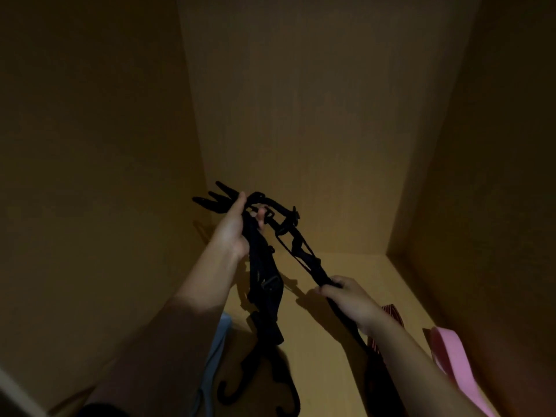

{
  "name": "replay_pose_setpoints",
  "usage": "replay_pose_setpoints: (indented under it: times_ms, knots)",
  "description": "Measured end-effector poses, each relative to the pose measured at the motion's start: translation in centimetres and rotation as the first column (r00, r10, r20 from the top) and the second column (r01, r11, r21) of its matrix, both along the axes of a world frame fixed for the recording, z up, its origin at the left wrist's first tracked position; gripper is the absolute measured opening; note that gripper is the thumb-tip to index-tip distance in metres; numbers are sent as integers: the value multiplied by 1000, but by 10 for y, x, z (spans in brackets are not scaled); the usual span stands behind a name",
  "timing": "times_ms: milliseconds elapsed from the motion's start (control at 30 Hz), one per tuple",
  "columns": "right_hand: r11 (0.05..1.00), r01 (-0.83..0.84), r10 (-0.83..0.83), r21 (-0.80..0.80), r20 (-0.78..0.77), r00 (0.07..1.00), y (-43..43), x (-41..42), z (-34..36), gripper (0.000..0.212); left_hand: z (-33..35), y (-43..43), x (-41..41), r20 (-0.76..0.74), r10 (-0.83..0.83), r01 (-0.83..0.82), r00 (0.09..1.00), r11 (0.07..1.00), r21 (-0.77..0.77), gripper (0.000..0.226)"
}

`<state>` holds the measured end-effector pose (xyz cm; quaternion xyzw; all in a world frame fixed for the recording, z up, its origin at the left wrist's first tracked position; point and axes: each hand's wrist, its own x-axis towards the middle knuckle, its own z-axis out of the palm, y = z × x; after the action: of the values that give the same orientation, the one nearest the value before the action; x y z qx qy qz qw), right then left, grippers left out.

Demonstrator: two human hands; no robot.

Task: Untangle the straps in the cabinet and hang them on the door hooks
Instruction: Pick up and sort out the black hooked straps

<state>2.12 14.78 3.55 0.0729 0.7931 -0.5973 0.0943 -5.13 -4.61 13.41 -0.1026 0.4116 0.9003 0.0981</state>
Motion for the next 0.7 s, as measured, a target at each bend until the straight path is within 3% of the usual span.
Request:
replay_pose_setpoints:
  times_ms: [267,433,467,600,700]
  knots:
    - [960,26,14,280,-138,990,-15,-5,-42,39,6,12,-1,-101,-32,33,994,999,10,32]
    - [904,-23,68,426,-91,994,-23,-3,-54,21,2,19,3,-130,-108,108,986,994,-11,38]
    - [913,-30,71,408,-87,994,-24,-3,-49,20,1,20,4,-135,-132,129,982,991,-30,38]
    - [985,54,-19,162,-212,977,-27,-4,-17,60,1,25,9,-128,-215,204,968,975,-92,38]
    - [991,120,-131,-53,-393,910,-33,0,19,45,-1,29,13,-120,-257,248,959,965,-89,38]
